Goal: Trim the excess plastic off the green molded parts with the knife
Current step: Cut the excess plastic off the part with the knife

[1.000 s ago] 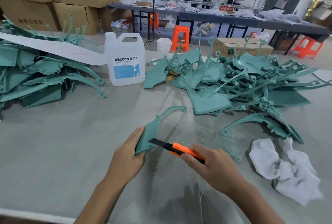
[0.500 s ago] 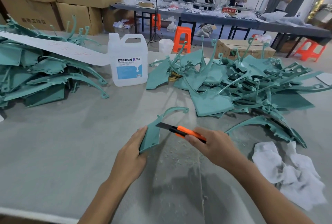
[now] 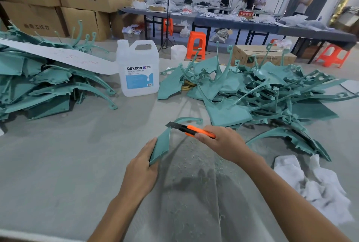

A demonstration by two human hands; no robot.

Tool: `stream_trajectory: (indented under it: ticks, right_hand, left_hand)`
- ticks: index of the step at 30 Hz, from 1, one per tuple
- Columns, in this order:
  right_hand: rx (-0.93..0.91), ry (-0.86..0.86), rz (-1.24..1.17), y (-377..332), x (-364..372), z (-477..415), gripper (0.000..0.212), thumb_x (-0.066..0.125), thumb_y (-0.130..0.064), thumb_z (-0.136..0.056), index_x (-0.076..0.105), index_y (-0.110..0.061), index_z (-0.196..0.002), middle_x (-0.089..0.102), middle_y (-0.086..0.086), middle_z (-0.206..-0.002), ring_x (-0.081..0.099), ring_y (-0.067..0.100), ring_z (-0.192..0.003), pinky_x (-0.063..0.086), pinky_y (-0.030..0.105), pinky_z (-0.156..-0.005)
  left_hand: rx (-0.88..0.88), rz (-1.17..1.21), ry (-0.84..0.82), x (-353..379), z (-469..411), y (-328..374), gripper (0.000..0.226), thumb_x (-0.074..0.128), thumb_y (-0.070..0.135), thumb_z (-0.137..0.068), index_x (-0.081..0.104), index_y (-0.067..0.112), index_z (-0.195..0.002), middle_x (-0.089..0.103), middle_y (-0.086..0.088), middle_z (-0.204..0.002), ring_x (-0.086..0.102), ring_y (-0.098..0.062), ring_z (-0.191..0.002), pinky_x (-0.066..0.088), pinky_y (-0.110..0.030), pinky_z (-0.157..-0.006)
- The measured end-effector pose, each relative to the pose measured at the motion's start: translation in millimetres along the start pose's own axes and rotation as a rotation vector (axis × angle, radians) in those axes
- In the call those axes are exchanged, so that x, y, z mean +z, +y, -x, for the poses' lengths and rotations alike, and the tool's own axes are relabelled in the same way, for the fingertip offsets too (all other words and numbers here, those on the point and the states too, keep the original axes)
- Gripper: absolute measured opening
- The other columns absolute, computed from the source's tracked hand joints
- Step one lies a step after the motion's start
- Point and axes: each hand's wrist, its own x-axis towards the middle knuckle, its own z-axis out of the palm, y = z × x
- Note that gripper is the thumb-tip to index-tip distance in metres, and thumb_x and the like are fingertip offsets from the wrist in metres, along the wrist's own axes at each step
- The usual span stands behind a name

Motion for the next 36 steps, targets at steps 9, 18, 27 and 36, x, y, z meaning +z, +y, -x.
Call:
stream_trajectory:
  ticks: [9,18,27,36]
  right_hand:
    - [0.118,0.010,-0.110,17.2,15.3,-11.3,0.040,0.041,-0.060,-0.101,0.055,-0.031,-0.077,0.058,-0.006,-0.068,0.059,0.020,-0.066,0.041,0.034,-0.061]
    - [0.522,0.092,0.283,49.8,21.3,-32.0,0.043,0.036,-0.056,-0.102,0.051,-0.019,-0.085,0.053,0.000,-0.073,0.054,0.022,-0.068,0.039,0.034,-0.059]
    - [0.459,0.229,0.020,31.3,14.9,-7.7,0.051,0.035,-0.063,-0.101,0.054,-0.019,-0.081,0.060,0.001,-0.072,0.059,0.022,-0.067,0.046,0.036,-0.060]
    - [-0.026,-0.050,0.082,-36.5,-25.4,41.2,0.043,0.042,-0.068,-0.095,0.053,-0.030,-0.078,0.057,-0.004,-0.060,0.049,0.008,-0.049,0.036,0.025,-0.049]
  left_hand:
    - [0.075,-0.043,-0.014,-2.5,7.2,3.8,0.057,0.058,0.019,-0.097,0.044,0.037,-0.149,0.045,0.020,-0.151,0.044,-0.009,-0.138,0.034,-0.025,-0.112]
    - [0.069,-0.021,0.004,-5.0,10.6,6.5,0.057,0.055,0.020,-0.098,0.042,0.038,-0.150,0.046,0.021,-0.151,0.046,-0.010,-0.136,0.037,-0.029,-0.113]
    - [0.087,-0.025,-0.006,-2.9,10.6,3.4,0.063,0.058,0.013,-0.095,0.042,0.038,-0.150,0.046,0.021,-0.151,0.045,-0.007,-0.138,0.038,-0.030,-0.113]
    - [0.094,-0.040,0.008,-1.4,10.0,3.9,0.065,0.059,0.009,-0.091,0.045,0.035,-0.149,0.049,0.018,-0.149,0.048,-0.009,-0.134,0.035,-0.017,-0.107]
